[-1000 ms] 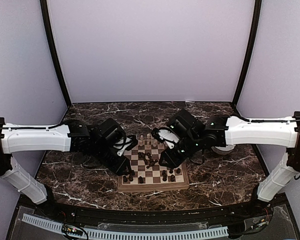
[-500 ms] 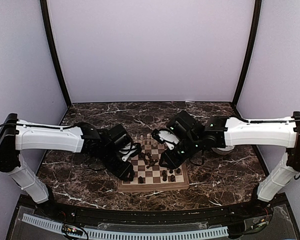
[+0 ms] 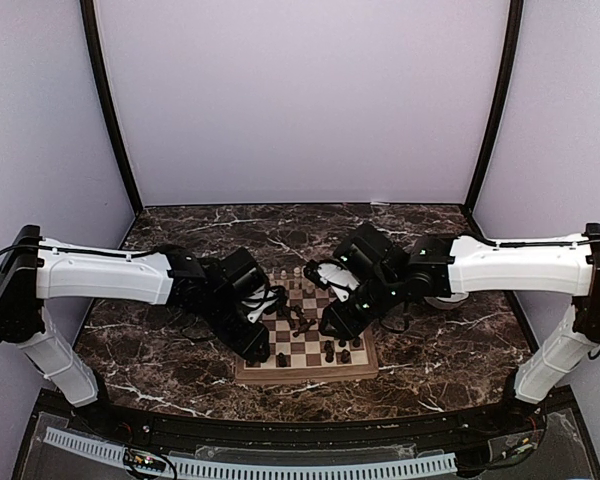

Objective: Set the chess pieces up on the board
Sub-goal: Adjust the rook at h8.

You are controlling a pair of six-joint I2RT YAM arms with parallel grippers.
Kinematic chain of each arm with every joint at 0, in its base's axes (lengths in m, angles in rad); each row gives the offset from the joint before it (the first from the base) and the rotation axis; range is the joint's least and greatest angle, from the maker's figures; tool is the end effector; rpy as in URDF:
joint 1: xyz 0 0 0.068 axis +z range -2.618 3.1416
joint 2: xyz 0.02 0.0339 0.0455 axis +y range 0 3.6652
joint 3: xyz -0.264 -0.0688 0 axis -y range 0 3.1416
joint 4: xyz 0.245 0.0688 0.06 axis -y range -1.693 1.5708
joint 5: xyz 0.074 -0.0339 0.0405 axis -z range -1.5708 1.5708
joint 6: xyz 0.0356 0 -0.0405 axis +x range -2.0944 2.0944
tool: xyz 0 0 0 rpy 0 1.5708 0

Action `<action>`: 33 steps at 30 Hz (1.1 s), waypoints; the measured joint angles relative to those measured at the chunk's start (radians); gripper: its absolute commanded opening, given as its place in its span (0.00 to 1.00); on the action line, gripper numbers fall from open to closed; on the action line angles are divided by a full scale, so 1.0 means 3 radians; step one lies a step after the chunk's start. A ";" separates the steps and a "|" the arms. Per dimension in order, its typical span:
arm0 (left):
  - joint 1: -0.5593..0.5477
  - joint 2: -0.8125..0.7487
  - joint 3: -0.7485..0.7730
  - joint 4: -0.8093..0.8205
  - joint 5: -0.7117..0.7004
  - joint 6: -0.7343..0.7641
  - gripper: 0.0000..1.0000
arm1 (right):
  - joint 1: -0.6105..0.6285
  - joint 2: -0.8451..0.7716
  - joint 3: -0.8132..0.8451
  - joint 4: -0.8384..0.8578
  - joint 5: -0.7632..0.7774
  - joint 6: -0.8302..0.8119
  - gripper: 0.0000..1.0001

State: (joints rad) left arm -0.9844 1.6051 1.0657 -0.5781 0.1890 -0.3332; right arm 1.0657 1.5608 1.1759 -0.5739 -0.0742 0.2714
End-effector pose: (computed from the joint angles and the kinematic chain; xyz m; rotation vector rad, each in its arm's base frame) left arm 0.1703 -0.2684 0.2050 0.9651 2.6650 -0.6124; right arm 0.1573 0.2900 0.2515 -1.0510 2.4257 0.5946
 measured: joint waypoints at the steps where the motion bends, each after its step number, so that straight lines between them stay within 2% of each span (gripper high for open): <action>1: 0.0000 0.0000 0.0000 -0.0004 -0.0006 -0.0001 0.29 | 0.0000 0.0000 0.0000 0.0000 0.0000 0.0000 0.33; 22: 0.0000 -0.0275 -0.0023 -0.0177 -0.0160 -0.0149 0.29 | 0.0001 0.0050 0.0000 0.0009 -0.0015 0.0000 0.32; 25: 0.0000 -0.0275 -0.0050 -0.0224 -0.0159 -0.0181 0.32 | 0.0000 0.0053 0.0000 0.0010 -0.0015 -0.0001 0.32; 33: 0.0000 -0.0390 -0.0326 -0.0262 -0.0141 -0.0341 0.33 | 0.0000 0.0053 -0.0009 0.0019 -0.0015 0.0001 0.32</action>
State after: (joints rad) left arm -0.9844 1.4879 0.9680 -0.6567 0.1467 -0.4355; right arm 1.0657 1.5768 1.1732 -0.5682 -0.0788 0.2718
